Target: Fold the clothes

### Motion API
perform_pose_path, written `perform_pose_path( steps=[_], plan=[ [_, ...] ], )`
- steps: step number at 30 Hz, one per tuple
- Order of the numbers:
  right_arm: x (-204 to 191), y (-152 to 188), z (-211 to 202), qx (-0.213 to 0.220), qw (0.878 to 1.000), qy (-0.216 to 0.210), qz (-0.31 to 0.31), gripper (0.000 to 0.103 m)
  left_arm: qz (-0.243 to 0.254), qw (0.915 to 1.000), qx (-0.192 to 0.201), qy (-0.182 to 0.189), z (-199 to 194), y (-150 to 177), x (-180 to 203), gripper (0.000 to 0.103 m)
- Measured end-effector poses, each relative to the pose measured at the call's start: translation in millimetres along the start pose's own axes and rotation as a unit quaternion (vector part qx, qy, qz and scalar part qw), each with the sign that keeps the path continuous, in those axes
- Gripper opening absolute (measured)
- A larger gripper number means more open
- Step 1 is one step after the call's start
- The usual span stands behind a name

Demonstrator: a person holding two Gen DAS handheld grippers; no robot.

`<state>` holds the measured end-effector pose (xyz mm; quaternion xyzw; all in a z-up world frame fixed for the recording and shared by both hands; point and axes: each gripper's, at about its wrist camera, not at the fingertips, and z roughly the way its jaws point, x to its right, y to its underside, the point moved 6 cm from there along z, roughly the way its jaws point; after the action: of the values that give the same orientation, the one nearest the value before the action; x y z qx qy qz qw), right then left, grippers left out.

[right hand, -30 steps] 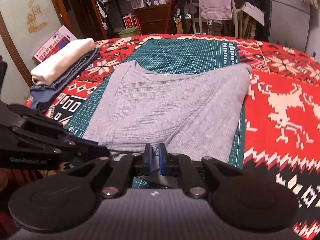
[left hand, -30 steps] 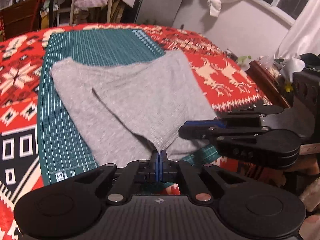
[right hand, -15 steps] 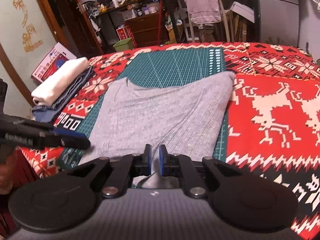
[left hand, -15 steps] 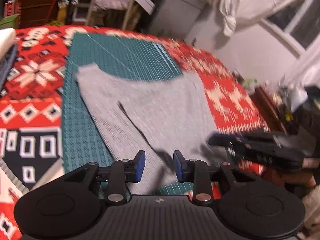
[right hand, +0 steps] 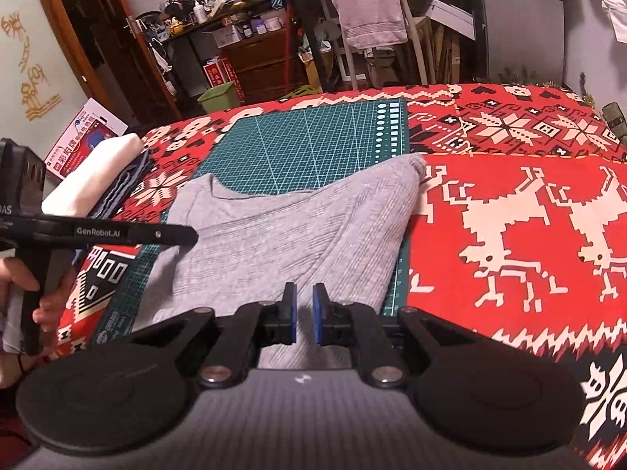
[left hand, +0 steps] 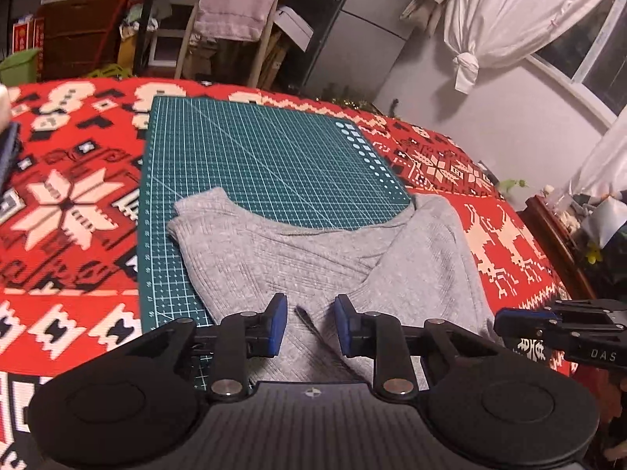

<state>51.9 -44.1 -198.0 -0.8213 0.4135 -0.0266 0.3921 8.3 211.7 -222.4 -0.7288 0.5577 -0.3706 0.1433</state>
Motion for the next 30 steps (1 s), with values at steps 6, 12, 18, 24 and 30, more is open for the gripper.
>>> perform_pose_path(
  steps=[6, 12, 18, 24, 30],
  plan=[
    [9, -25, 7, 0.029, 1.0, 0.008, 0.005, 0.008, 0.003, 0.9996, 0.015, -0.026, -11, -1, 9, 0.003],
    [33, -57, 30, 0.054, 0.997, 0.036, 0.028, 0.007, -0.014, 0.9988, 0.016, -0.043, -16, 0, 11, 0.003],
    [62, -75, 62, 0.047, 0.996, 0.058, 0.041, 0.007, -0.029, 0.9986, 0.005, -0.043, -16, 3, 7, 0.003],
    [88, -67, 71, 0.037, 0.994, 0.084, 0.06, 0.007, -0.045, 0.9984, -0.003, -0.035, -11, 1, 6, 0.004],
    [84, -78, 65, 0.063, 0.995, 0.064, 0.049, 0.007, -0.039, 0.9986, -0.005, -0.036, 0, -2, 8, 0.004]
  ],
)
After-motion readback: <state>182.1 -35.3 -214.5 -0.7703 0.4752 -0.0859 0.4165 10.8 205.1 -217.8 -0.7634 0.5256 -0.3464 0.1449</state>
